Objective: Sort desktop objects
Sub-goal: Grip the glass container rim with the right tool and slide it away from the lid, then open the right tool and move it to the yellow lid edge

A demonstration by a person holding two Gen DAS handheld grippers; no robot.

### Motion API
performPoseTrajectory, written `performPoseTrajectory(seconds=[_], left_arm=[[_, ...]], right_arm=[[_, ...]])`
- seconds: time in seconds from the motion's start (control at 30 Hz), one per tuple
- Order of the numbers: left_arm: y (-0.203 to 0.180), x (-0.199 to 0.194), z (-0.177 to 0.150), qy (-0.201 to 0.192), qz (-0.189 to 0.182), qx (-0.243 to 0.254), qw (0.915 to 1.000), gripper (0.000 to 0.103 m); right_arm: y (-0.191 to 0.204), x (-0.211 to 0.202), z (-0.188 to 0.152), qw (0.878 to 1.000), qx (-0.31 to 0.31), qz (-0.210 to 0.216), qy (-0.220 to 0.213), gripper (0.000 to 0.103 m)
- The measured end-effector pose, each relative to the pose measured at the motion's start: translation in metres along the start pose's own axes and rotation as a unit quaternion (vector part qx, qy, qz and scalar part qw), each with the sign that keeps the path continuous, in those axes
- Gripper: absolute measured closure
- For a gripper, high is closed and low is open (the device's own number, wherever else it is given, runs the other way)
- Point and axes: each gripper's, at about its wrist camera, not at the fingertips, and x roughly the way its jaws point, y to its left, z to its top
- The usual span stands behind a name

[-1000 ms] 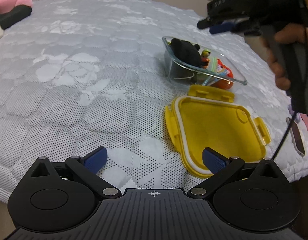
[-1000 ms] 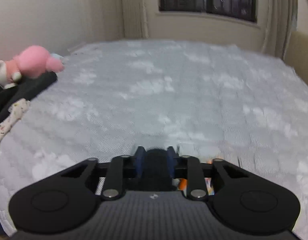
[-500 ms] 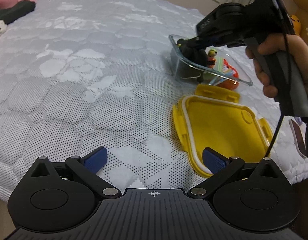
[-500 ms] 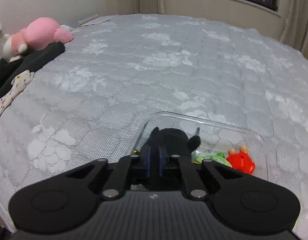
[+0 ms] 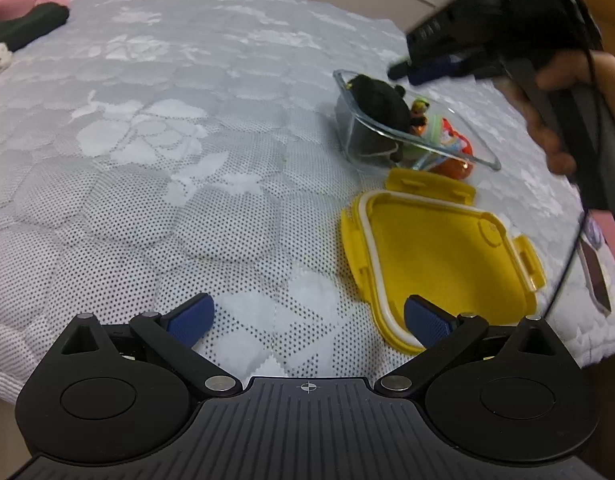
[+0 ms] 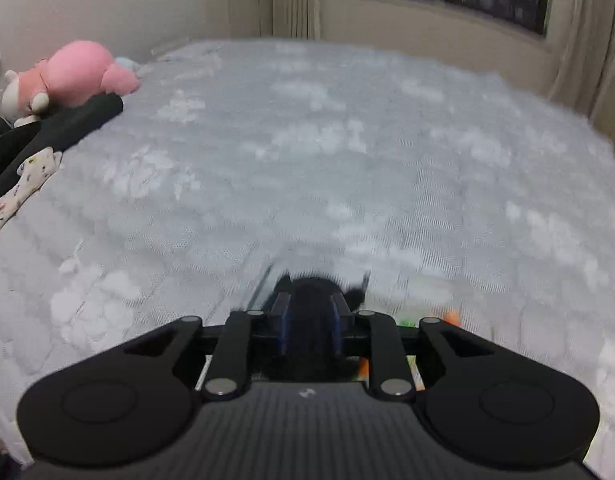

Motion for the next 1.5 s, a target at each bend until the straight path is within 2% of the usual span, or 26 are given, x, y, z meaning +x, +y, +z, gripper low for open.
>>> performPoseTrajectory(seconds=[0.07,0.1,0.2,0.33,0.47,0.7,0.8,1.03,1.2,1.5], left_arm=[[-0.002,0.002,-0.001,0.003,0.000,0.006,1.0000,0.000],[-0.004,0.003,-0.002,0.005,0.000,0.011,0.9999,0.000],[-0.008,0.003,-0.002,0.008,0.007,0.019,0.9998,0.000],[-0.013,0.002,0.000,0.010,0.018,0.019,0.9996,0.000],[-0.024,0.002,0.001,0.015,0.035,0.031,0.9988,0.000],[-0.074,0.011,0.002,0.025,0.052,0.088,0.9945,0.000],[-0.100,0.015,-0.001,0.030,0.061,0.125,0.9898,0.000],[-0.137,0.030,-0.010,0.040,0.102,0.194,0.9750,0.000],[-0.148,0.031,-0.013,0.038,0.122,0.225,0.9661,0.000],[-0.164,0.028,-0.021,0.017,0.145,0.281,0.9486,0.000]], right_arm=[[-0.001,0.014,-0.006,0.999,0.007,-0.004,0.035,0.081],[0.000,0.020,-0.011,0.999,0.010,-0.009,0.034,0.081],[0.012,0.024,-0.015,0.999,-0.006,-0.037,0.016,0.079],[0.021,0.020,-0.022,0.998,-0.029,-0.054,-0.009,0.079],[0.013,-0.010,-0.037,0.998,-0.022,-0.034,-0.043,0.077],[-0.012,-0.072,-0.069,0.995,-0.037,-0.012,-0.094,0.049],[-0.029,-0.091,-0.085,0.993,-0.038,-0.013,-0.114,0.038],[-0.079,-0.099,-0.120,0.994,-0.008,-0.018,-0.104,0.032],[-0.109,-0.082,-0.146,0.997,0.031,-0.019,-0.070,0.032],[-0.126,-0.066,-0.164,0.997,0.063,-0.002,-0.048,0.032]])
